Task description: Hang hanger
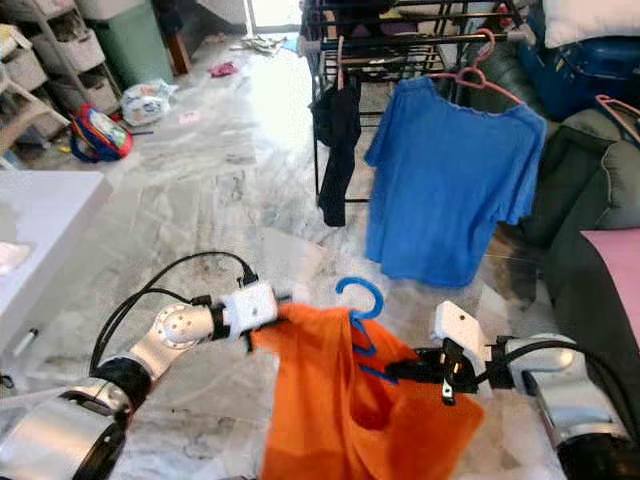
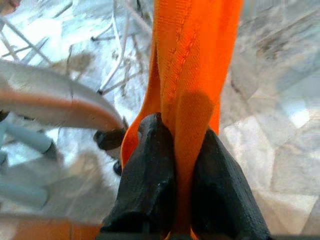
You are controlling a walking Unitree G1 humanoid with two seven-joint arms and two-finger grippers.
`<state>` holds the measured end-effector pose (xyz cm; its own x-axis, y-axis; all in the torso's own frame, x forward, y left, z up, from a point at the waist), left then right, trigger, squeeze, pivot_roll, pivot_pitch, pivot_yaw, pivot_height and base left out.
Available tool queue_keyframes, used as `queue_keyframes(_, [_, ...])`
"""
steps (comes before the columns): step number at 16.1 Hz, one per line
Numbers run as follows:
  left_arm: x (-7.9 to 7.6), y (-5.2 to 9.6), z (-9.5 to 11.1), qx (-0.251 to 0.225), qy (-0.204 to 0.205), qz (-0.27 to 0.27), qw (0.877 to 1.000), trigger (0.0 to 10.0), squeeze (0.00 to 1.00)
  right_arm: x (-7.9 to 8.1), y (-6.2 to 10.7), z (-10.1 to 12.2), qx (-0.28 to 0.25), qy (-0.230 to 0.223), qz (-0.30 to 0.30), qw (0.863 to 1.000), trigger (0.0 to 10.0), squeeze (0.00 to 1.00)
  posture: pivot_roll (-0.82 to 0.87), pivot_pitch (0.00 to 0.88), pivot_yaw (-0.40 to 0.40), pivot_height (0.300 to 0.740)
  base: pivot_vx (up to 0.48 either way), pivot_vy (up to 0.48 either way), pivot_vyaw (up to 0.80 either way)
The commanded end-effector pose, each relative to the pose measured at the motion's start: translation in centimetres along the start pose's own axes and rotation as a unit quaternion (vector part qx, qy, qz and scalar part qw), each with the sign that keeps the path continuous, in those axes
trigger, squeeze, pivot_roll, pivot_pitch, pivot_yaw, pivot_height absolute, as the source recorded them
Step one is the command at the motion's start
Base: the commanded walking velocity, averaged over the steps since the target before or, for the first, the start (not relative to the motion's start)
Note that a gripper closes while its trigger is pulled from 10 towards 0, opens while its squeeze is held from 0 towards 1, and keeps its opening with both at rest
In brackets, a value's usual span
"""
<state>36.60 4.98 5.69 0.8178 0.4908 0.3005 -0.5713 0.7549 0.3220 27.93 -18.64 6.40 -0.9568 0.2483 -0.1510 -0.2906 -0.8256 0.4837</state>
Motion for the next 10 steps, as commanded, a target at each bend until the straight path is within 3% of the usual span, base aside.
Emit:
queue_keyframes(1, [2.5,0.0,2.5,-0.044,-0.009,0.058,0.997,10.0,1.00,0.4,-0.8,0.5,-0.017,-0.001,-0.003,1.000,0.0,0.00,-0.08,0.015,0.080,0.740,0.000,0.000,0.00])
queue_keyframes(4, [4.5,0.7,3.2,-0.060,-0.033,0.120,0.990,10.0,1.00,0.7,-1.7,0.6,-0.031,-0.010,-0.032,0.999,0.0,0.00,-0.08,0.010,0.077,0.740,0.000,0.000,0.00])
queue_keyframes(7, [6.4,1.7,3.2,-0.068,-0.024,0.181,0.981,10.0,1.00,1.2,-3.3,0.2,-0.038,-0.027,-0.062,0.997,0.0,0.00,-0.07,0.009,0.077,0.740,0.000,0.000,0.00])
queue_keyframes(9, [5.7,1.5,2.8,-0.064,-0.015,0.161,0.985,10.0,1.00,1.2,-3.7,0.3,-0.043,-0.031,-0.071,0.996,0.0,0.00,-0.07,0.015,0.079,0.740,0.000,0.000,0.00])
queue_keyframes(10, [3.9,1.1,1.8,-0.048,-0.008,0.107,0.993,10.0,1.00,0.8,-4.0,0.3,-0.045,-0.033,-0.098,0.994,0.0,0.00,-0.07,0.020,0.082,0.740,0.000,0.000,0.00])
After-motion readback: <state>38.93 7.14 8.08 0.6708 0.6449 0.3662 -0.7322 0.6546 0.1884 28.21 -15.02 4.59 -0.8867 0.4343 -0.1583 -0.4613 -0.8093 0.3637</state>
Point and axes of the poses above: a point about 5 cm out from each wrist's last joint towards the gripper, its own y axis pointing back from the gripper into the wrist, its own z axis along the axis of the wrist's last joint, x = y × z, the point moved 6 cm from there along -y, pointing out of the wrist towards the gripper, and after that the axes turned 13 degrees about y, right-handed, at the moved point
